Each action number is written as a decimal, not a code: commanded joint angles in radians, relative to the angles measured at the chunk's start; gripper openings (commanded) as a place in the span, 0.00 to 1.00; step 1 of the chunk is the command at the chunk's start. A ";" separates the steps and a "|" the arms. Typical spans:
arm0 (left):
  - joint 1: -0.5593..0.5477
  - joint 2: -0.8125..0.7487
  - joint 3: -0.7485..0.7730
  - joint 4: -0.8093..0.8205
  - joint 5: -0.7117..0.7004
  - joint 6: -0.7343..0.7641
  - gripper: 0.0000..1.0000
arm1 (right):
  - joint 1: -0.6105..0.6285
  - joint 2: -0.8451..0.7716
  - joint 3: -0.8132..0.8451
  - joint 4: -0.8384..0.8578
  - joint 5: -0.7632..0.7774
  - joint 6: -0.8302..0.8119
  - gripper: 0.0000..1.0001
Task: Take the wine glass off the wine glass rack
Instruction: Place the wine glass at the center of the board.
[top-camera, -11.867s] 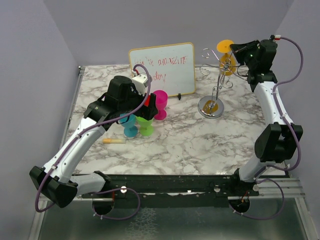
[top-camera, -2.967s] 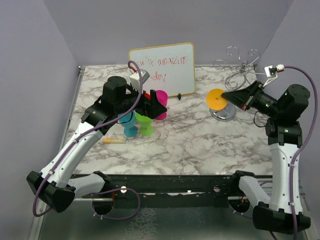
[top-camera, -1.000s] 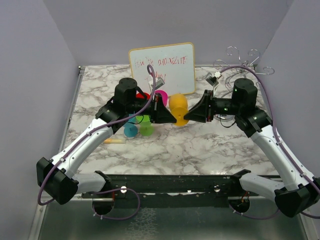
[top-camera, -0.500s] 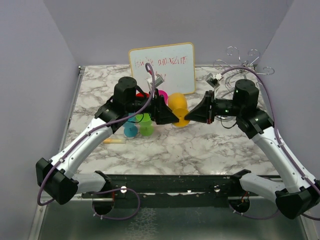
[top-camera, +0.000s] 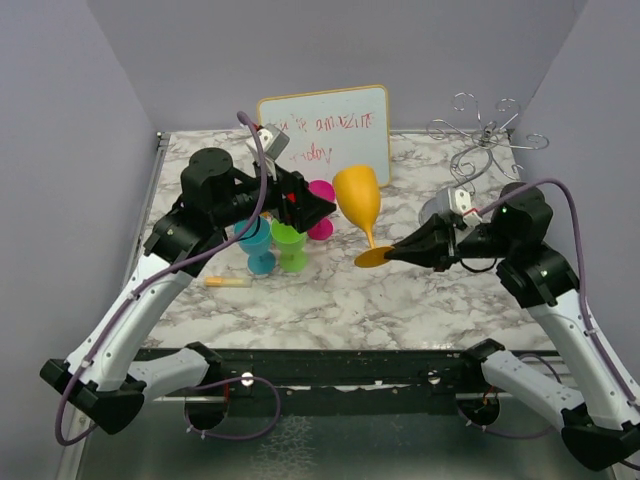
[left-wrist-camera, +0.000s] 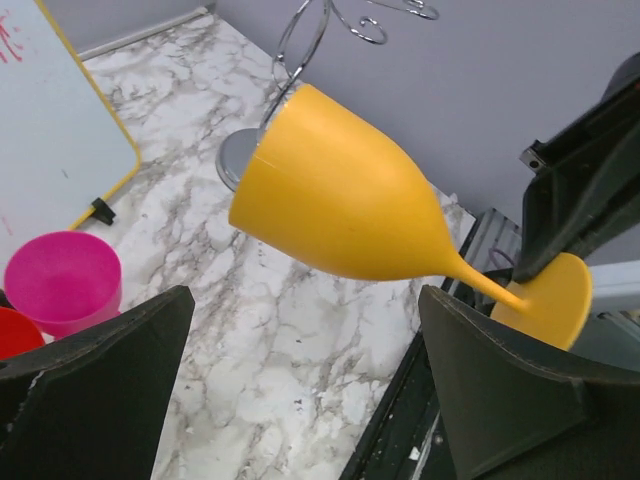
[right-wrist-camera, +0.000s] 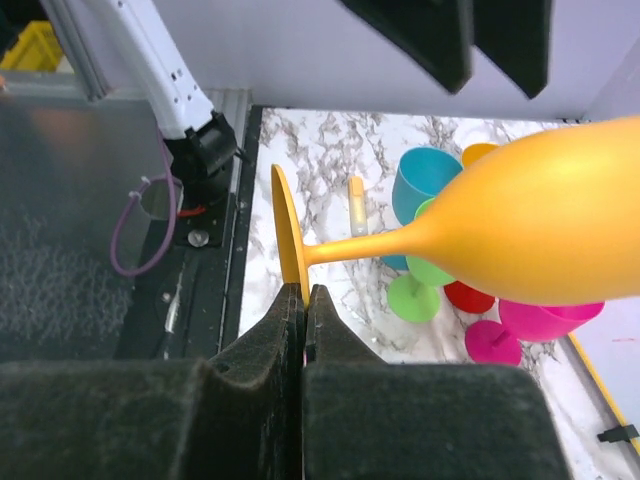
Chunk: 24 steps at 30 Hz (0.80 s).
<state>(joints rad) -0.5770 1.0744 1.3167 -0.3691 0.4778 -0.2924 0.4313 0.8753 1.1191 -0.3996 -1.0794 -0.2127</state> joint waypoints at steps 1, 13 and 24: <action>0.043 0.055 0.061 -0.068 0.019 0.017 0.96 | 0.005 -0.015 -0.086 0.019 -0.082 -0.198 0.01; 0.140 0.185 0.103 -0.089 0.390 0.027 0.99 | 0.005 -0.062 -0.217 -0.092 -0.122 -0.513 0.01; 0.140 0.280 0.125 -0.087 0.733 0.091 0.98 | 0.004 -0.087 -0.255 -0.191 -0.250 -0.682 0.01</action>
<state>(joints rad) -0.4397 1.3193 1.4025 -0.4549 1.0168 -0.2382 0.4313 0.8028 0.8852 -0.5507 -1.2404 -0.8196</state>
